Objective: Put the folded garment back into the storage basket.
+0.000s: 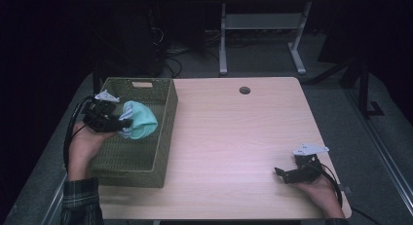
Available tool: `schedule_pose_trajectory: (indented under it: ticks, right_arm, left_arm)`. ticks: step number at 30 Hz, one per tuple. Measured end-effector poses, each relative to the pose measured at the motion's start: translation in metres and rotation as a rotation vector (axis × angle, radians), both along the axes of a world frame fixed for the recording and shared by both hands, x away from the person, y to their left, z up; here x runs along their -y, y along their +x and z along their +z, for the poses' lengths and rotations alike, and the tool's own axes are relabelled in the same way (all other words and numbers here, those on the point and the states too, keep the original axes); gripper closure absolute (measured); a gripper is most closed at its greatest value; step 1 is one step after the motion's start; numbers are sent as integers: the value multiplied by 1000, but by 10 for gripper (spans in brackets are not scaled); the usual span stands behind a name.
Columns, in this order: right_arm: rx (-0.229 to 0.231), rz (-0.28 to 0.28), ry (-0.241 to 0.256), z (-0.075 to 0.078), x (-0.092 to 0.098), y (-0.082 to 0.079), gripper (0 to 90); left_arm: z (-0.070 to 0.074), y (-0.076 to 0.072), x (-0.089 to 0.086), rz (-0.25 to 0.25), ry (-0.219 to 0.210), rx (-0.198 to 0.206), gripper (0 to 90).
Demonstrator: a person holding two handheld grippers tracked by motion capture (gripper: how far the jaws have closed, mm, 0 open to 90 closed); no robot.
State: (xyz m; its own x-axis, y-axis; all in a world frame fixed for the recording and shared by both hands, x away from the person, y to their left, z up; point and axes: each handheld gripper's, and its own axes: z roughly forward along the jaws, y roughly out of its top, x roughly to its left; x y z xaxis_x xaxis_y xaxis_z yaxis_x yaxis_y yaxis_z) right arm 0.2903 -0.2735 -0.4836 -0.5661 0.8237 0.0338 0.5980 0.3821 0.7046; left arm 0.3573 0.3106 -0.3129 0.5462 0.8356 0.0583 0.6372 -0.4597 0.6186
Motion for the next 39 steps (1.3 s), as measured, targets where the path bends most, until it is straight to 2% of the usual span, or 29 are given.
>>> schedule_pose_trajectory:
  ticks: [6,15,24,31,39]
  right_arm:
    - [1,1,0,0,0,0,17]
    - [0,0,0,0,0,0,17]
    - [0,0,0,0,0,0,17]
    - [1,1,0,0,0,0,17]
    - [0,0,0,0,0,0,17]
  left_arm:
    - [-14,3,-8,23,1,-11,707]
    - [-40,12,-21,59,2,-49,707]
    - [-57,17,-31,78,0,-74,707]
    - [-70,21,-32,82,8,-97,705]
    - [-78,25,-30,76,-3,-121,702]
